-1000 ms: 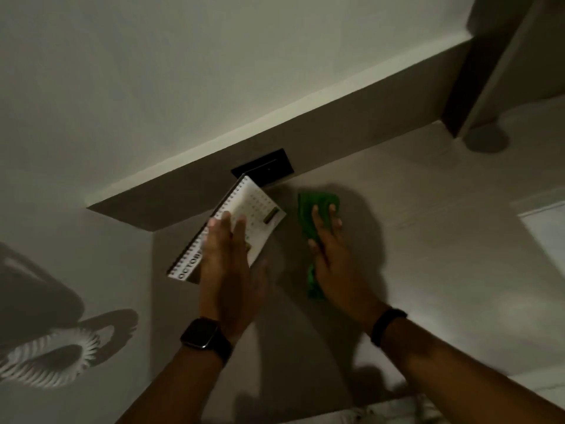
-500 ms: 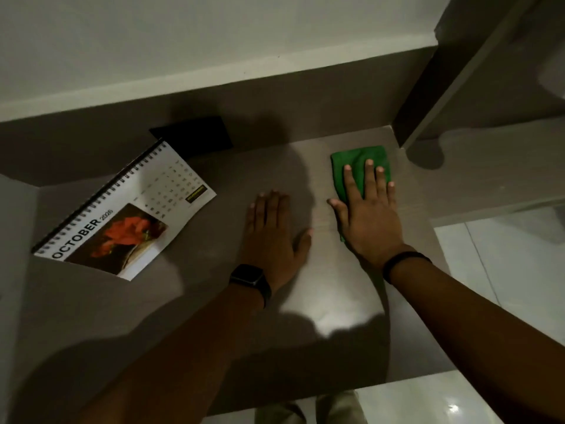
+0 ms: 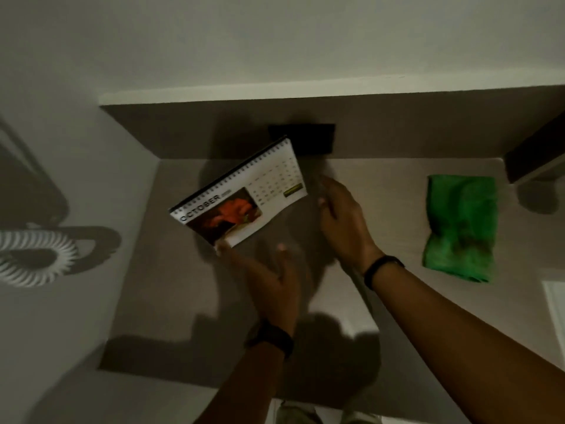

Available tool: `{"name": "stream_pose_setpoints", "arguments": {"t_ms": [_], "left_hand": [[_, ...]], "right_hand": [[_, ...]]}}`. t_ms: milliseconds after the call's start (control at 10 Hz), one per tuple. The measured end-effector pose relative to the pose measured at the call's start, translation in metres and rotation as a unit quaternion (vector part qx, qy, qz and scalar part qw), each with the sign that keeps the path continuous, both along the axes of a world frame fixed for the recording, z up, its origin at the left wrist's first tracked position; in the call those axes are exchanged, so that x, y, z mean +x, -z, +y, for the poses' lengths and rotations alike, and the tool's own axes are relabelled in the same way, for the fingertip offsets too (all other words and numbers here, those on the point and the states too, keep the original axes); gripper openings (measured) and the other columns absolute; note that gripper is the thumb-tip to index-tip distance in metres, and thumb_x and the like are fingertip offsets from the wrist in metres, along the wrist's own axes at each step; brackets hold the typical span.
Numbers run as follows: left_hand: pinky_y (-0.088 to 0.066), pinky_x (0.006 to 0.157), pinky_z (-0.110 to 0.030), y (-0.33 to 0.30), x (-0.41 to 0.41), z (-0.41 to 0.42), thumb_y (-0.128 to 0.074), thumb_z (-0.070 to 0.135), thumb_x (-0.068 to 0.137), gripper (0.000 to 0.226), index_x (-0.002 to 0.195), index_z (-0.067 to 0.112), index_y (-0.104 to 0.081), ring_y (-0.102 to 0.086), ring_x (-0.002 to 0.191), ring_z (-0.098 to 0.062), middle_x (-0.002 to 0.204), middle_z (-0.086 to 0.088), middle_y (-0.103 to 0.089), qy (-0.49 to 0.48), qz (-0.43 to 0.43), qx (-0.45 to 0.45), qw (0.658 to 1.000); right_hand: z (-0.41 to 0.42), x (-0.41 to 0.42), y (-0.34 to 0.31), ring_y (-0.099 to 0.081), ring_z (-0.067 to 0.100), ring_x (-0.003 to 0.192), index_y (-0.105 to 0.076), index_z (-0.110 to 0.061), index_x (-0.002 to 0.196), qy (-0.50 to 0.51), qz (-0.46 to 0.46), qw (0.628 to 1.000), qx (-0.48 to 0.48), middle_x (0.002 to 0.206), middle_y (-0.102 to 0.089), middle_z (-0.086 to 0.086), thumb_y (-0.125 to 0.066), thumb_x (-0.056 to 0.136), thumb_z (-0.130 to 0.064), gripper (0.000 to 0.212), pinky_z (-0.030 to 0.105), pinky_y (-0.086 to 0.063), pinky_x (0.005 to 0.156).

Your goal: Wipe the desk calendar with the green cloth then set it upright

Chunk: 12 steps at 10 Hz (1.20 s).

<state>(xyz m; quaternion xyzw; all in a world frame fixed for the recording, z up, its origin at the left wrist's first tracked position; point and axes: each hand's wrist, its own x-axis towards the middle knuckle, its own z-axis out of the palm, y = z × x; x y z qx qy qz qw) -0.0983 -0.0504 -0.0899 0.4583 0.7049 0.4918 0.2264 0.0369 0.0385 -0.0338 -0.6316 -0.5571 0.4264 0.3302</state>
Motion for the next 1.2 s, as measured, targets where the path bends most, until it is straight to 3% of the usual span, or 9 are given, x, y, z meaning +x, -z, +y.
{"name": "stream_pose_setpoints", "arguments": {"t_ms": [100, 200, 400, 500, 700, 800, 1000, 1100, 1200], "left_hand": [[-0.028, 0.129, -0.047, 0.000, -0.046, 0.003, -0.063, 0.029, 0.102, 0.096, 0.169, 0.014, 0.005, -0.021, 0.161, -0.019, 0.176, -0.007, -0.011, -0.039, -0.039, -0.021, 0.998], [-0.031, 0.127, -0.053, 0.003, -0.067, 0.009, -0.062, 0.032, 0.102, 0.092, 0.169, 0.013, -0.003, -0.029, 0.158, -0.024, 0.173, -0.011, -0.021, -0.008, -0.087, -0.042, 0.995], [-0.047, 0.116, -0.034, -0.002, -0.095, 0.032, -0.053, 0.041, 0.102, 0.071, 0.164, 0.018, -0.027, -0.053, 0.139, -0.005, 0.156, 0.002, -0.050, 0.020, -0.157, -0.018, 0.987], [-0.043, 0.120, -0.040, -0.005, -0.120, 0.061, -0.047, 0.038, 0.104, 0.064, 0.163, 0.019, -0.031, -0.052, 0.140, -0.011, 0.157, -0.001, -0.051, 0.028, -0.139, -0.032, 0.989], [-0.039, 0.114, -0.014, -0.007, -0.162, 0.112, -0.040, 0.044, 0.104, 0.064, 0.163, 0.020, -0.033, -0.049, 0.132, 0.011, 0.152, 0.009, -0.052, 0.073, -0.096, -0.042, 0.992], [-0.041, 0.114, -0.018, -0.001, -0.173, 0.125, -0.040, 0.038, 0.105, 0.062, 0.162, 0.016, -0.033, -0.051, 0.138, -0.006, 0.155, 0.000, -0.051, 0.092, -0.088, -0.050, 0.991], [-0.040, 0.108, -0.009, 0.007, -0.172, 0.127, -0.047, 0.034, 0.104, 0.066, 0.164, 0.014, -0.027, -0.051, 0.133, 0.005, 0.157, 0.000, -0.047, 0.091, -0.063, -0.044, 0.993], [-0.041, 0.120, -0.034, 0.000, -0.166, 0.124, -0.052, 0.046, 0.102, 0.074, 0.165, 0.017, -0.026, -0.047, 0.145, -0.016, 0.161, -0.003, -0.046, 0.068, -0.051, -0.073, 0.994], [-0.016, 0.131, -0.049, -0.006, -0.153, 0.115, -0.060, 0.055, 0.099, 0.093, 0.168, 0.014, -0.014, -0.016, 0.161, -0.030, 0.174, -0.013, -0.022, 0.029, 0.079, -0.086, 0.993]], "right_hand": [[0.015, -0.035, 0.004, -0.049, 0.021, 0.144, -0.040, -0.019, 0.157, -0.010, 0.062, 0.998, -0.027, 0.157, -0.052, 0.006, -0.043, 0.103, -0.002, 0.057, 0.041, -0.040, 0.122], [0.016, -0.048, 0.008, -0.052, 0.018, 0.141, -0.041, -0.025, 0.156, 0.014, 0.093, 0.995, -0.019, 0.153, -0.054, 0.003, -0.043, 0.100, 0.002, 0.062, 0.046, -0.046, 0.118], [0.011, -0.063, 0.016, -0.052, 0.016, 0.140, -0.035, -0.028, 0.157, 0.055, 0.111, 0.992, 0.007, 0.151, -0.053, 0.002, -0.041, 0.103, -0.001, 0.060, 0.039, -0.051, 0.114], [0.009, -0.078, 0.018, -0.054, 0.016, 0.138, -0.030, -0.027, 0.159, 0.079, 0.117, 0.990, 0.007, 0.151, -0.055, 0.003, -0.040, 0.104, 0.000, 0.063, 0.034, -0.051, 0.112], [0.008, -0.111, 0.023, -0.047, 0.014, 0.145, -0.025, -0.031, 0.161, 0.100, 0.129, 0.987, 0.012, 0.157, -0.049, 0.001, -0.039, 0.100, 0.006, 0.073, 0.043, -0.045, 0.120], [0.009, -0.120, 0.027, -0.044, 0.013, 0.147, -0.023, -0.032, 0.162, 0.101, 0.130, 0.986, 0.025, 0.160, -0.046, -0.001, -0.039, 0.099, 0.006, 0.075, 0.042, -0.043, 0.121], [0.006, -0.119, 0.036, -0.034, 0.003, 0.149, -0.017, -0.033, 0.164, 0.096, 0.116, 0.988, 0.020, 0.166, -0.035, -0.006, -0.042, 0.098, 0.007, 0.082, 0.024, -0.034, 0.122], [0.007, -0.114, 0.029, -0.030, -0.003, 0.145, -0.011, -0.036, 0.164, 0.085, 0.134, 0.987, -0.011, 0.164, -0.033, -0.015, -0.043, 0.100, 0.006, 0.084, 0.022, -0.029, 0.121], [-0.012, -0.102, 0.023, -0.025, 0.010, 0.154, -0.007, -0.032, 0.165, 0.094, 0.100, 0.990, -0.039, 0.171, -0.023, -0.009, -0.046, 0.100, 0.005, 0.084, 0.037, -0.025, 0.127]]}}
